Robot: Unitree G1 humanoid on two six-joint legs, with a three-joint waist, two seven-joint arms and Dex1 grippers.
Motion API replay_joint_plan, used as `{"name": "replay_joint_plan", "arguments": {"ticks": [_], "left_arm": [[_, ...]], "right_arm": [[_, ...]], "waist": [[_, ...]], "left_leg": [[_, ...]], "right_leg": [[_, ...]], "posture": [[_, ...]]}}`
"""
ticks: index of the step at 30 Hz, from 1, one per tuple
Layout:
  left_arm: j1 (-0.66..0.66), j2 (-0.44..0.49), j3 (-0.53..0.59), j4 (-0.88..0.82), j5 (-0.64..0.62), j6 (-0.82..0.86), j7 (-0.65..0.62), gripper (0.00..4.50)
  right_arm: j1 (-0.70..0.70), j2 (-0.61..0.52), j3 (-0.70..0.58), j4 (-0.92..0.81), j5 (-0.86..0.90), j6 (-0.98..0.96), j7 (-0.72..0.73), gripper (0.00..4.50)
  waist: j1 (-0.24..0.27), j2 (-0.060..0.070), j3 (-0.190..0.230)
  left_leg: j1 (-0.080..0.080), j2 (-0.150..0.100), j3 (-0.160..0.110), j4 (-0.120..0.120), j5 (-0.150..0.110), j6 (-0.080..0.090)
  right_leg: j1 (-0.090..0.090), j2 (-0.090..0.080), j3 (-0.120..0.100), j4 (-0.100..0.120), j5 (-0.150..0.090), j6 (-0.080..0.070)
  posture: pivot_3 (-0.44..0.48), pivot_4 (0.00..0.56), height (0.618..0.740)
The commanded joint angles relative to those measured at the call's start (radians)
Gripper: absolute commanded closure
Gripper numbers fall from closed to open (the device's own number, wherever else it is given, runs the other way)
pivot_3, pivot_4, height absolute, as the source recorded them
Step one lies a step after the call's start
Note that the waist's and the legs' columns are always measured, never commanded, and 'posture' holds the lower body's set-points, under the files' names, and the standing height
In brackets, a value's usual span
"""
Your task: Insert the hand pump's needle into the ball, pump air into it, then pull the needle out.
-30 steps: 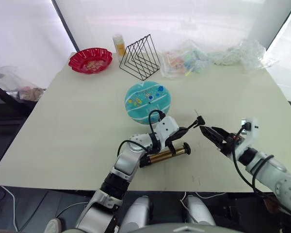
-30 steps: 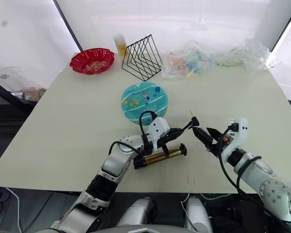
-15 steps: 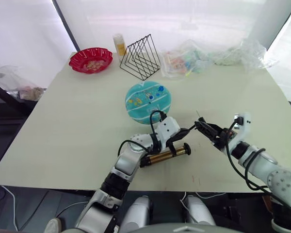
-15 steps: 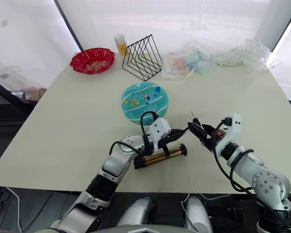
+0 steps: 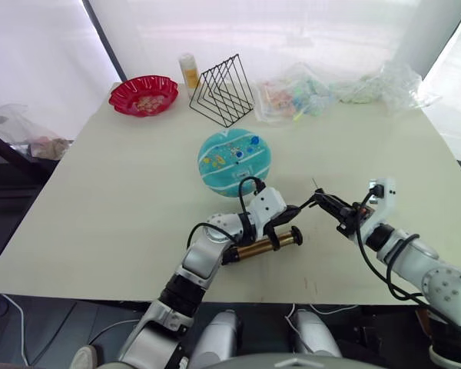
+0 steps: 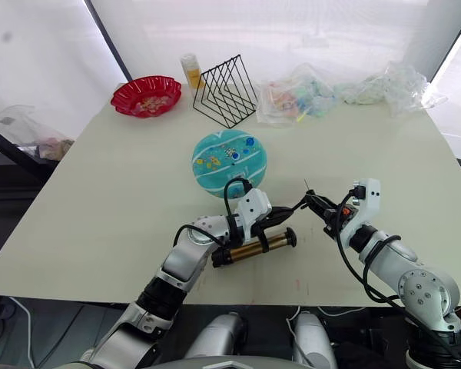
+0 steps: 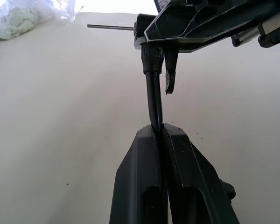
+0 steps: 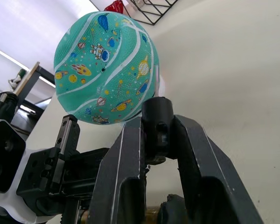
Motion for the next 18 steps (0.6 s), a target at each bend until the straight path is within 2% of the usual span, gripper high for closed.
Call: {"name": "replay_joint_plan", "arguments": {"ticks": [1,7,11,14,15,17,18], "left_arm": [[0.004,0.0,-0.005,-0.055,-0.018,-0.017,0.0,4.5],[0.011,0.006,0.007,-0.065,-0.039,-0.011,-0.014,4.5],[-0.001,0.027,0.038,-0.068,-0.058,-0.032,-0.017,3.12],[0.009,0.068,0.061,-0.106,-0.088,-0.041,-0.051,1.63],[0.013,0.09,0.074,-0.128,-0.107,-0.043,-0.075,0.96],[0.017,0.122,0.103,-0.173,-0.152,-0.026,-0.101,0.23],[0.017,0.132,0.116,-0.192,-0.174,-0.011,-0.105,0.05]], "right_arm": [[0.001,-0.005,-0.005,-0.029,0.001,-0.006,0.009,4.1],[-0.006,-0.005,-0.015,-0.025,0.002,-0.01,0.007,4.1],[-0.014,-0.014,-0.032,-0.032,-0.004,-0.039,0.039,4.1],[0.01,-0.058,-0.024,-0.059,-0.044,-0.064,0.112,4.1],[0.021,-0.069,-0.024,-0.068,-0.055,-0.073,0.133,4.1],[0.039,-0.09,-0.023,-0.081,-0.085,-0.103,0.171,4.1],[0.045,-0.099,-0.022,-0.086,-0.103,-0.119,0.19,4.1]], "waist": [[0.0,0.0,0.0],[0.0,0.0,0.0],[0.0,0.0,0.0],[0.0,0.0,0.0],[0.0,0.0,0.0],[0.0,0.0,0.0],[0.0,0.0,0.0]], "left_leg": [[0.0,0.0,0.0,0.0,0.0,0.0],[0.0,0.0,0.0,0.0,0.0,0.0],[0.0,0.0,0.0,0.0,0.0,0.0],[0.0,0.0,0.0,0.0,0.0,0.0],[0.0,0.0,0.0,0.0,0.0,0.0],[-0.001,0.0,0.0,-0.001,0.0,0.0],[-0.001,0.0,0.0,-0.001,0.0,0.0]], "right_leg": [[0.0,0.0,0.0,0.0,0.0,0.0],[0.0,0.0,0.0,0.0,0.0,0.0],[0.0,0.0,0.0,0.0,0.0,0.0],[0.0,0.0,0.0,0.0,0.0,0.0],[-0.001,0.0,0.0,0.0,0.0,0.0],[-0.002,0.0,0.0,0.0,0.0,0.0],[-0.002,0.0,0.0,0.0,0.0,0.0]], "posture": [[0.0,0.15,0.74],[0.0,0.15,0.74],[0.0,0.15,0.74],[0.0,0.15,0.74],[0.0,0.15,0.74],[0.0,0.15,0.74],[0.0,0.15,0.74]]}}
